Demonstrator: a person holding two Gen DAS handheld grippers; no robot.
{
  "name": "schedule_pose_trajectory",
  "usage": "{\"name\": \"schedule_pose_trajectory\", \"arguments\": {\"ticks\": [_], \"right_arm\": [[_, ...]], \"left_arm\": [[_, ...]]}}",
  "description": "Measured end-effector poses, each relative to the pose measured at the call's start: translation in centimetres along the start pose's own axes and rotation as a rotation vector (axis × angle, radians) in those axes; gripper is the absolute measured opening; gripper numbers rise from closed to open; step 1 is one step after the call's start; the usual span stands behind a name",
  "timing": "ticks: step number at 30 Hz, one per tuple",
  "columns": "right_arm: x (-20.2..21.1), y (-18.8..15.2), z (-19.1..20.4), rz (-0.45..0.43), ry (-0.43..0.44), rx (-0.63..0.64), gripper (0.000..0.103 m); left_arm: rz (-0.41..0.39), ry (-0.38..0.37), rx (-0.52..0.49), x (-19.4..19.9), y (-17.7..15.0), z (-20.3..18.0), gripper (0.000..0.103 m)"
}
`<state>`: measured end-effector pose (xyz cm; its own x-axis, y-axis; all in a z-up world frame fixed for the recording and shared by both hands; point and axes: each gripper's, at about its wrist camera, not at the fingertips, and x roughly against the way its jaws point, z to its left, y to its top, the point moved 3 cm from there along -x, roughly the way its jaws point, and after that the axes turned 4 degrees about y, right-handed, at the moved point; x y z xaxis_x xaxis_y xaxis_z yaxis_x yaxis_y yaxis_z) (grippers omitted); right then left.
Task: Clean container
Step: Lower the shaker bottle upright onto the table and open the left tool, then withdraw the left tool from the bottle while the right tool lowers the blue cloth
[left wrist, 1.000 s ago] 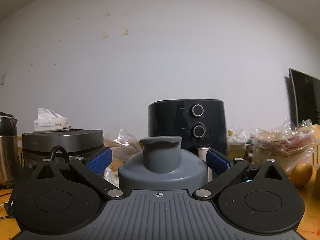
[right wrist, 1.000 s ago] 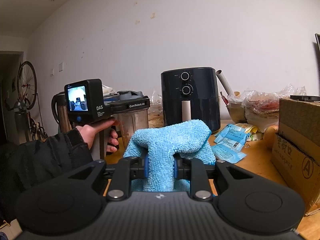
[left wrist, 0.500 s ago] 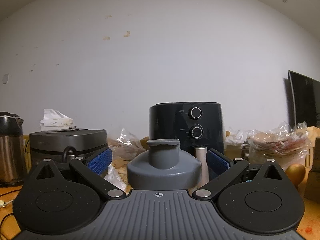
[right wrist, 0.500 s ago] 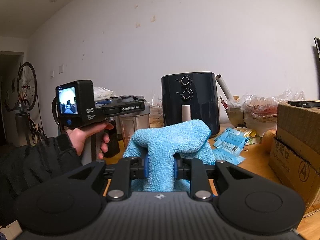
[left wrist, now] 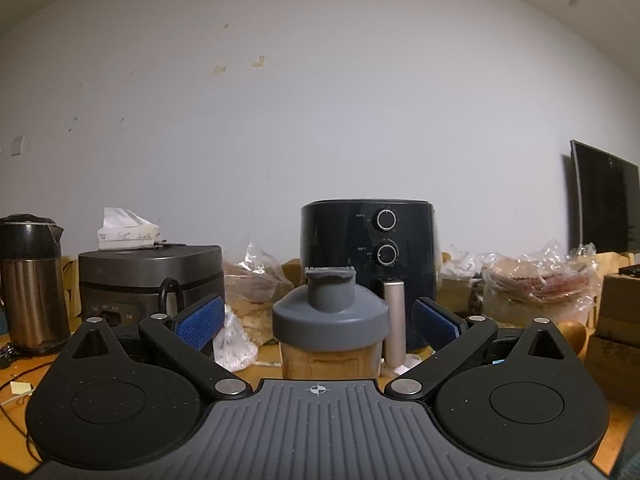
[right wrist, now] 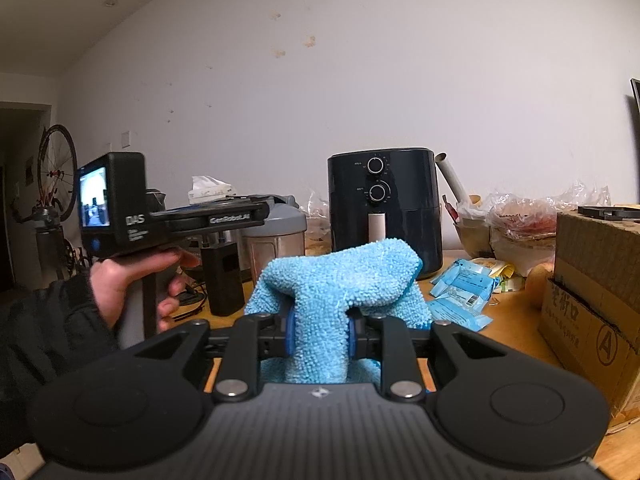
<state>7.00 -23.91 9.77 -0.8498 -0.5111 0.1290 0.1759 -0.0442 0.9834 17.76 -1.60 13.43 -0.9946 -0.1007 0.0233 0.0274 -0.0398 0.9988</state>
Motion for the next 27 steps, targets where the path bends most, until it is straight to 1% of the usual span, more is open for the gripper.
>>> {"name": "schedule_pose_trajectory", "arguments": {"ticks": [3, 10, 27], "right_arm": [[0.1, 0.0, 0.1, 0.002, 0.001, 0.002, 0.023], [0.3, 0.1, 0.2, 0.012, -0.002, 0.005, 0.023], [0.8, 0.1, 0.6, 0.042, -0.007, 0.015, 0.023]], "left_arm": [[0.015, 0.003, -0.006, 0.9, -0.1, 0.0, 0.103], [0.081, -0.004, -0.026, 2.1, -1.0, -0.1, 0.103], [0.153, -0.036, -0.016, 6.6, -2.2, -0.1, 0.103]]}}
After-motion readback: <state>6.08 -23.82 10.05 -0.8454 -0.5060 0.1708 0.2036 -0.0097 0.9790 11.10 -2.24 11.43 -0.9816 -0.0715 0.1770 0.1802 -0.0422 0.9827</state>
